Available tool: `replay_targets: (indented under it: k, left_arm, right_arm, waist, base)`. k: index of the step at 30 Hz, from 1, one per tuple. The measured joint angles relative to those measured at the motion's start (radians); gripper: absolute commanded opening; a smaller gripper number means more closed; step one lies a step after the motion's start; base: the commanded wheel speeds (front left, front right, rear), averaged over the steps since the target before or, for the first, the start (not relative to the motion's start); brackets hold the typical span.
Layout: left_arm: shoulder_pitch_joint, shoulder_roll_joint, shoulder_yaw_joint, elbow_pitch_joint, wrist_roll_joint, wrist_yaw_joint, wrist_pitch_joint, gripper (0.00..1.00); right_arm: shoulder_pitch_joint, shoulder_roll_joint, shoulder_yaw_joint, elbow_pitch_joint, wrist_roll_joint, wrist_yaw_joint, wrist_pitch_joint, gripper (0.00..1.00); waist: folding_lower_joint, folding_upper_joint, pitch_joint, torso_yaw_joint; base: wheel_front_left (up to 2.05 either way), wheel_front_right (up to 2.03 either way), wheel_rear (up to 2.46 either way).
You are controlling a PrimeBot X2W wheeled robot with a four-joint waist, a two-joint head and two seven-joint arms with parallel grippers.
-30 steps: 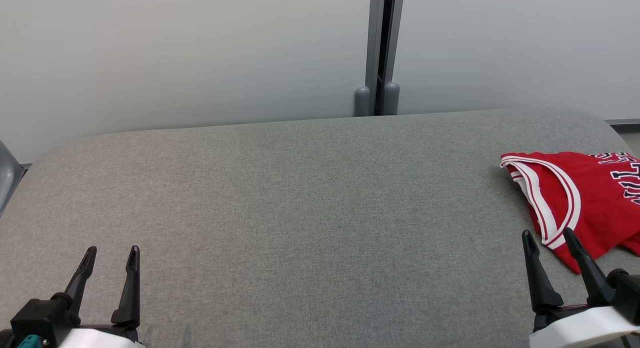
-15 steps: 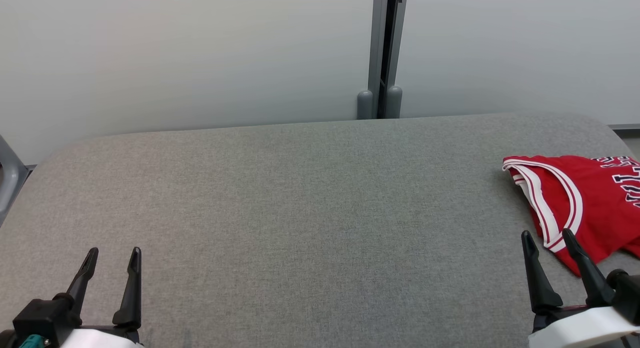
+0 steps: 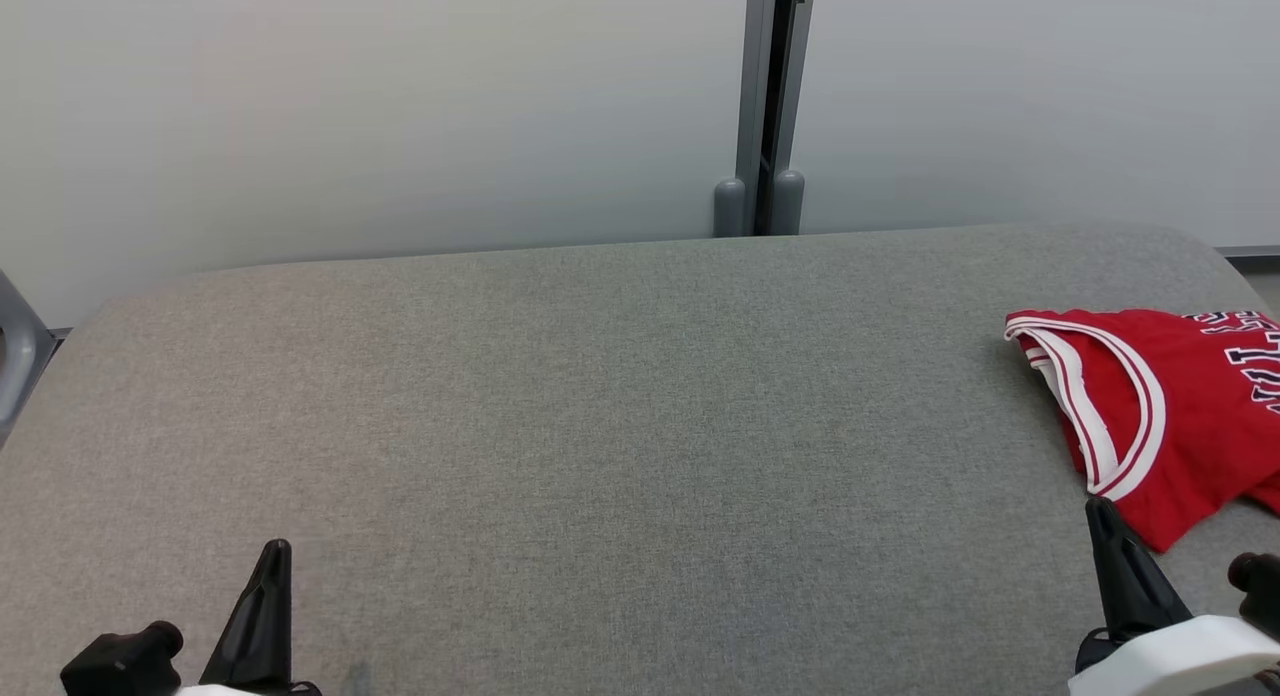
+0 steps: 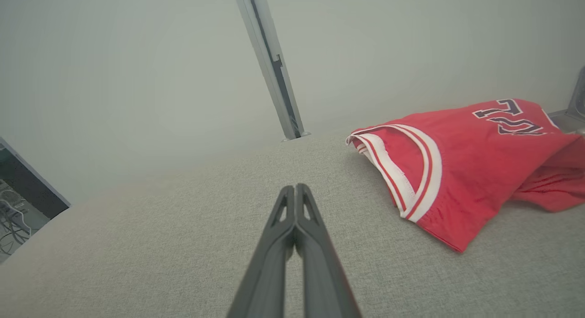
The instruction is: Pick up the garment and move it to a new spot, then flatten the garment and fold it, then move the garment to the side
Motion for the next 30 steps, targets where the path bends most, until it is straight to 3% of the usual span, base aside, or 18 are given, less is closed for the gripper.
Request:
replay_targets:
  k: [30]
  left_arm:
    - [-0.078,-0.079,-0.034,0.048,-0.407,-0.062,-0.035,0.00]
  right_arm:
    - [-0.132,-0.016,-0.134,0.145,0.435,0.000,0.175,0.00]
  waist:
    - [0.0000,0.0000,0.013,-0.007]
  base:
    - [0.00,0.00,0.00]
